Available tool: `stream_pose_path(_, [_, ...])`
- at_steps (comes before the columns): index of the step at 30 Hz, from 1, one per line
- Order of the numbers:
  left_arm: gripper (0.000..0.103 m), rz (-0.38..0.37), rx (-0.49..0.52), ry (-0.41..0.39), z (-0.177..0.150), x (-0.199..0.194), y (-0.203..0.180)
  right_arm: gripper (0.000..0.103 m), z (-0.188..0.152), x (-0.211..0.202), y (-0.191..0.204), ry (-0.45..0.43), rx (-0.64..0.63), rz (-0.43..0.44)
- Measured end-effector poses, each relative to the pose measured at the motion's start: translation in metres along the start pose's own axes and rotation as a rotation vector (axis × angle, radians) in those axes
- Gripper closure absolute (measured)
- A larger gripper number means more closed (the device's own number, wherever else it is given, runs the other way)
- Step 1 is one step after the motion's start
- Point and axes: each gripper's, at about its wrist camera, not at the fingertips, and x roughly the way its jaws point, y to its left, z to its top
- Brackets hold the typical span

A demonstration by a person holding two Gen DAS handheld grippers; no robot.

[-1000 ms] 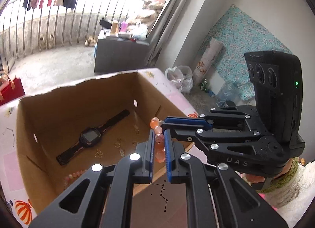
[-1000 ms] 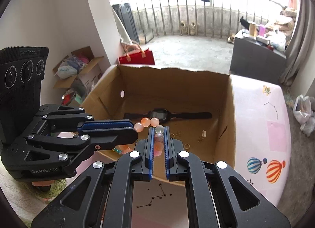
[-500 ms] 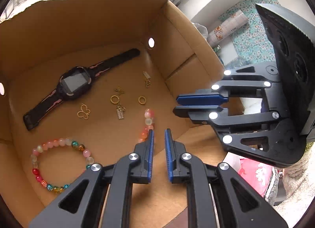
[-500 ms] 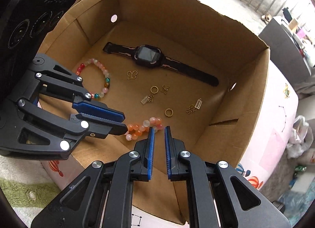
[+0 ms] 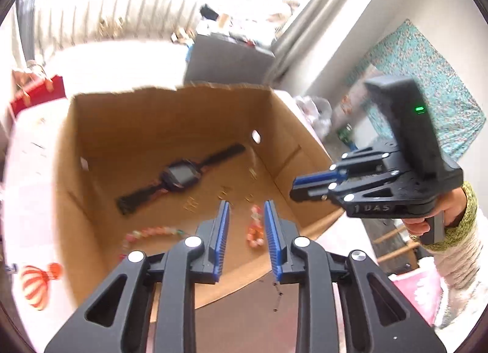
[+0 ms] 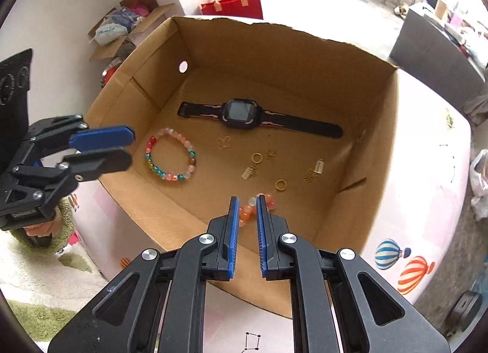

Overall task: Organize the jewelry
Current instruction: 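Carry the bead bracelet in the right gripper into the box, then open the right gripper to drop the bracelet into the box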

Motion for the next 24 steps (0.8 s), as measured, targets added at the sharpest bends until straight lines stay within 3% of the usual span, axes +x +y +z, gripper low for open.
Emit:
stream_pose_path(4, [0.068,0.136,-0.001,-0.090,-0.007,-0.029,0.009,0.075,0.024,0.031,0.011,0.142,-0.029,0.026])
stream_pose_path(9, [0.068,0.178,-0.039,-0.127,-0.022,-0.048,0.019,0.074,0.043,0.076,0.004,0.358,0.029,0.017])
stream_pose_path(12, [0.067,0.188,-0.048,-0.137,-0.030,-0.055,0.022,0.074,0.047,0.091,-0.005,0.436,0.083,0.004])
stream_pose_path(19, [0.061,0.215,-0.062,-0.168,-0.041,-0.072,0.033,0.078,0.051,0.101,-0.012,0.484,0.135,-0.031])
stream_pose_path(21, [0.060,0.218,-0.072,-0.175,-0.046,-0.077,0.035,0.089,0.050,0.101,-0.013,0.478,0.138,-0.038])
stream_pose_path(24, [0.060,0.228,-0.094,-0.182,-0.050,-0.082,0.041,0.095,0.044,0.098,-0.013,0.468,0.151,-0.035])
